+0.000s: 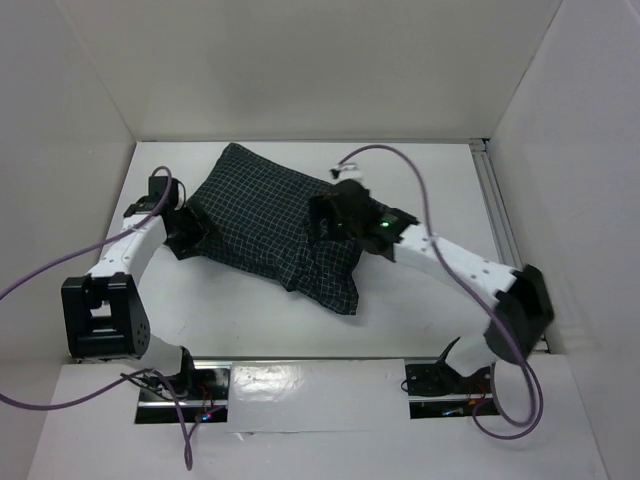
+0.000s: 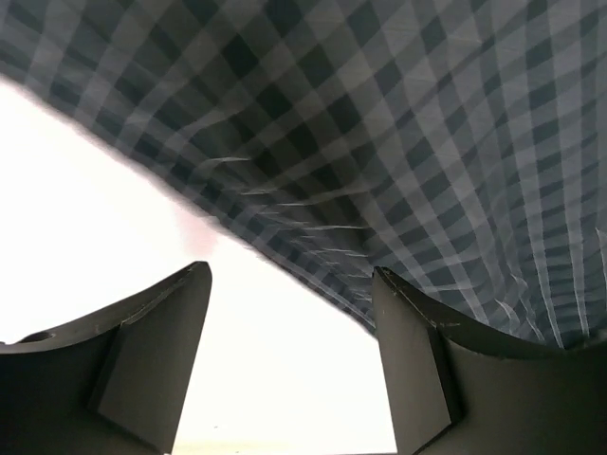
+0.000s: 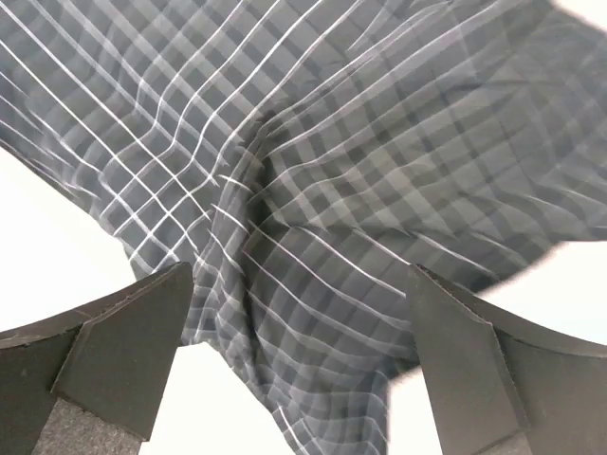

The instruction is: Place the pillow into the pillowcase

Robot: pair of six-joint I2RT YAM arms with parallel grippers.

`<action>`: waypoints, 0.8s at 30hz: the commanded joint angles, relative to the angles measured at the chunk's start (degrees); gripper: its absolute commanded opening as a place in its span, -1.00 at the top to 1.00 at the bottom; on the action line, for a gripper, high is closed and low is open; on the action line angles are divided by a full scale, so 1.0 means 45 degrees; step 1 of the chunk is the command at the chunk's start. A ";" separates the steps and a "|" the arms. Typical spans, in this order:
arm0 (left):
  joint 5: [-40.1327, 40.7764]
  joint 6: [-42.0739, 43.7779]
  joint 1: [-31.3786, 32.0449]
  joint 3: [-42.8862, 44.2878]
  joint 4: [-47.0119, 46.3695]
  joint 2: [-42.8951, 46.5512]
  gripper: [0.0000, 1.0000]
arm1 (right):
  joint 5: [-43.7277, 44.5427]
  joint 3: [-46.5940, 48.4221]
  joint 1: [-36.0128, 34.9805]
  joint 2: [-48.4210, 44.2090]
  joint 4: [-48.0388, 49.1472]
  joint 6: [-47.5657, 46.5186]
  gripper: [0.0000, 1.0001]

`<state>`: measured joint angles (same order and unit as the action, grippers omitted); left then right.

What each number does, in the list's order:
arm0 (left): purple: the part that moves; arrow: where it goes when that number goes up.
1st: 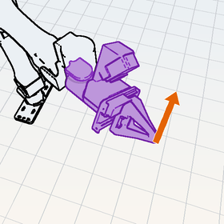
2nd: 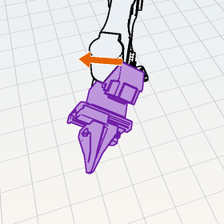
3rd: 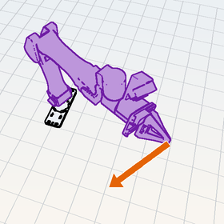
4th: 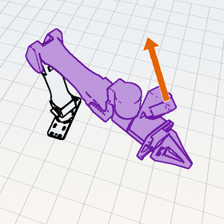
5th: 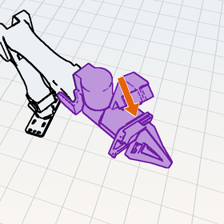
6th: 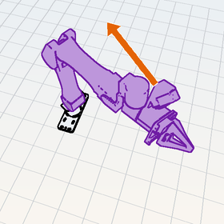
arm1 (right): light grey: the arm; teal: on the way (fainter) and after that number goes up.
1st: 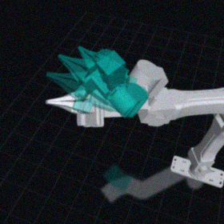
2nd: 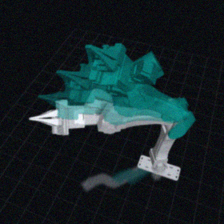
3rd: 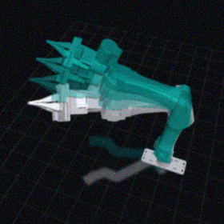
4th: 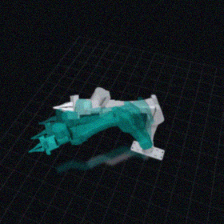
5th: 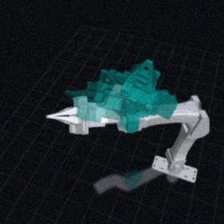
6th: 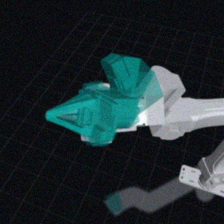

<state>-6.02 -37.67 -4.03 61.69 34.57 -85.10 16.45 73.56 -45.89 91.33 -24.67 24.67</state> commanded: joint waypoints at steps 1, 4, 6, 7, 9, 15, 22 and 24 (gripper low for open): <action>0.0264 -0.0613 -0.0801 -0.0330 -0.0590 0.0825 -0.65 | 0.1073 -0.1378 0.1072 -0.3200 -0.0356 0.0630 -1.00; 0.0401 -0.0730 -0.0803 -0.0174 -0.0592 0.0417 -0.67 | -0.0560 -0.3056 0.1700 -0.4784 -0.1003 0.1645 -1.00; -0.0046 -0.1042 -0.0803 -0.0058 -0.0961 -0.0110 -0.67 | -0.1463 -0.4134 0.1701 -0.5488 -0.0694 0.2193 -1.00; -0.0474 -0.1043 -0.0668 -0.0057 -0.1349 -0.0634 -0.67 | -0.2454 -0.5280 0.1701 -0.5645 -0.0381 0.2349 -1.00; -0.0846 -0.1354 -0.0433 -0.0057 -0.1897 -0.1087 -0.52 | -0.3455 -0.6303 0.1701 -0.5803 0.0669 0.2856 -1.00; -0.1181 -0.1764 0.1302 0.0059 -0.2584 -0.2279 -0.26 | -0.5801 -0.8554 0.1701 -0.4967 0.3409 0.3796 -1.00; -0.1046 -0.1962 0.2888 0.0392 -0.2527 -0.2690 -0.24 | -0.4167 -0.9335 0.1975 -0.5099 0.4700 0.4030 -0.05; -0.0753 -0.1845 0.3045 0.0704 -0.1886 -0.2380 -0.26 | -0.2359 -0.9219 0.2131 -0.5430 0.4136 0.4167 0.77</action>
<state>-9.26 -45.50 8.67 62.52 23.03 -95.96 -3.11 32.08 -37.12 69.54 -9.43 41.80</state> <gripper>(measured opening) 0.627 0.204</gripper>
